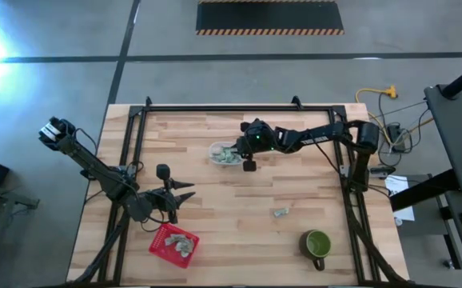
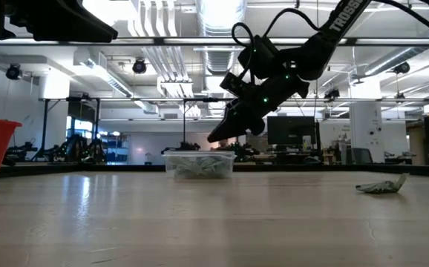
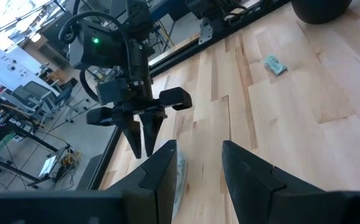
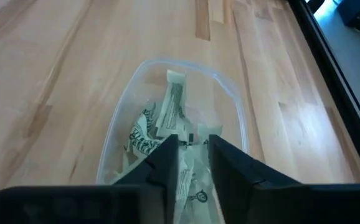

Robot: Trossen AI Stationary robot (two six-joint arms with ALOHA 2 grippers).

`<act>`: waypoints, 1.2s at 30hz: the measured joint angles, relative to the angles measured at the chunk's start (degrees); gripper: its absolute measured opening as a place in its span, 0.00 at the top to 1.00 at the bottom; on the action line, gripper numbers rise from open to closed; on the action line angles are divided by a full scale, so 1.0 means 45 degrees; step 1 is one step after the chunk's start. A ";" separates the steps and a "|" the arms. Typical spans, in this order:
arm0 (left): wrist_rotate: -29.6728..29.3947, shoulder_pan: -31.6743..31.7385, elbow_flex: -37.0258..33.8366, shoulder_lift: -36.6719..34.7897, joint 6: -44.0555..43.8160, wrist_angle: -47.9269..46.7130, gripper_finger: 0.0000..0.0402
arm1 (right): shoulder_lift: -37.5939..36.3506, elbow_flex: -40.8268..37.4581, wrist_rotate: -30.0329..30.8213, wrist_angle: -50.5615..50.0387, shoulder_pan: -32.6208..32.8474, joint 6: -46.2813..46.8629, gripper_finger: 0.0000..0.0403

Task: Pick and place items into bin
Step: Put the stevia packet into the transparent bin

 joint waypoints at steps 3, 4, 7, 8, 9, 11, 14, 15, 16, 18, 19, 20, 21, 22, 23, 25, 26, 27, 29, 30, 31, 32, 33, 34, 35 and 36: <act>0.0000 0.0000 0.0000 0.0001 0.0000 0.0002 0.72 | -0.0087 0.0015 0.0000 -0.0100 0.0000 -0.0130 0.73; 0.0000 0.0000 0.0000 0.0000 0.0000 -0.0002 0.72 | -0.0149 0.0019 -0.0004 -0.0178 0.0013 -0.0236 0.71; 0.0000 0.0000 0.0000 0.0000 0.0000 -0.0003 0.72 | -0.0644 0.0019 -0.0013 -0.0937 0.0222 -0.0698 0.67; 0.0002 0.0000 0.0000 0.0000 0.0000 -0.0003 0.72 | -0.0879 0.0019 -0.0019 -0.1257 0.0352 -0.0830 0.66; 0.0002 0.0000 0.0000 0.0000 0.0000 -0.0003 0.72 | -0.1173 0.0019 -0.0025 -0.1676 0.0481 -0.0903 0.65; 0.0001 0.0000 0.0000 0.0003 0.0000 -0.0003 0.72 | -0.1757 0.0019 -0.0070 -0.2589 0.0823 -0.1028 0.65; 0.0004 0.0000 0.0000 0.0004 -0.0005 -0.0003 0.72 | -0.2711 0.0021 -0.0120 -0.4158 0.1441 -0.0853 0.65; 0.0003 -0.0001 0.0000 0.0000 -0.0010 -0.0003 0.72 | -0.3008 0.0019 -0.0125 -0.4664 0.1687 -0.0659 0.66; 0.0005 0.0000 0.0000 0.0000 -0.0010 -0.0003 0.72 | -0.3321 0.0004 -0.0121 -0.5212 0.1934 -0.0446 0.66; 0.0000 0.0000 0.0000 0.0000 -0.0015 0.0002 0.72 | -0.3789 -0.0109 -0.0131 -0.6168 0.2484 -0.0046 0.67; 0.0005 0.0000 0.0000 0.0000 -0.0015 0.0004 0.72 | -0.3980 -0.0190 -0.0133 -0.6476 0.2760 0.0181 0.68; 0.0005 0.0000 -0.0005 0.0002 -0.0015 0.0002 0.72 | -0.4111 -0.0310 -0.0122 -0.6754 0.3042 0.0368 0.69; 0.0001 0.0000 -0.0005 0.0000 -0.0015 0.0010 0.72 | -0.4268 -0.0447 -0.0086 -0.7107 0.3338 0.0573 0.69; 0.0005 0.0000 -0.0005 0.0000 -0.0019 0.0020 0.72 | -0.4413 -0.0580 -0.0046 -0.7426 0.3619 0.0775 0.70; 0.0005 0.0000 -0.0006 0.0002 -0.0019 0.0002 0.72 | -0.4516 -0.0717 -0.0031 -0.7672 0.3919 0.0985 0.71; 0.0005 0.0000 -0.0005 0.0004 -0.0019 0.0026 0.72 | -0.4700 -0.1017 -0.0016 -0.8193 0.4474 0.1499 0.72; 0.0003 0.0000 -0.0009 0.0000 -0.0019 0.0017 0.72 | -0.4735 -0.1170 -0.0018 -0.8362 0.4771 0.1813 0.72; 0.0003 0.0000 -0.0007 0.0002 -0.0019 0.0027 0.72 | -0.4789 -0.1327 -0.0015 -0.8389 0.5031 0.2103 0.73; 0.0005 0.0000 -0.0009 0.0004 -0.0019 0.0025 0.72 | -0.4854 -0.1647 -0.0015 -0.8370 0.5550 0.2563 0.74; 0.0005 0.0000 -0.0005 0.0000 -0.0019 0.0034 0.72 | -0.4895 -0.1793 -0.0015 -0.8311 0.5770 0.2788 0.75; 0.0005 0.0000 -0.0010 0.0003 -0.0019 0.0031 0.72 | -0.4902 -0.1942 -0.0015 -0.8294 0.5970 0.3028 0.75; 0.0005 0.0000 -0.0005 0.0000 -0.0019 0.0035 0.72 | -0.4904 -0.2104 -0.0015 -0.8302 0.6127 0.3284 0.76; 0.0005 0.0000 -0.0005 0.0000 -0.0024 0.0040 0.72 | -0.4904 -0.2262 -0.0015 -0.8306 0.6258 0.3556 0.77; 0.0005 0.0000 -0.0008 0.0000 -0.0024 0.0036 0.72 | -0.4904 -0.2425 -0.0011 -0.8299 0.6372 0.3843 0.77; 0.0005 0.0000 -0.0007 0.0000 -0.0024 0.0036 0.72 | -0.4904 -0.2588 -0.0010 -0.8299 0.6451 0.4130 0.78; 0.0005 0.0000 -0.0005 0.0000 -0.0024 0.0038 0.72 | -0.4904 -0.2748 -0.0014 -0.8306 0.6506 0.4399 0.79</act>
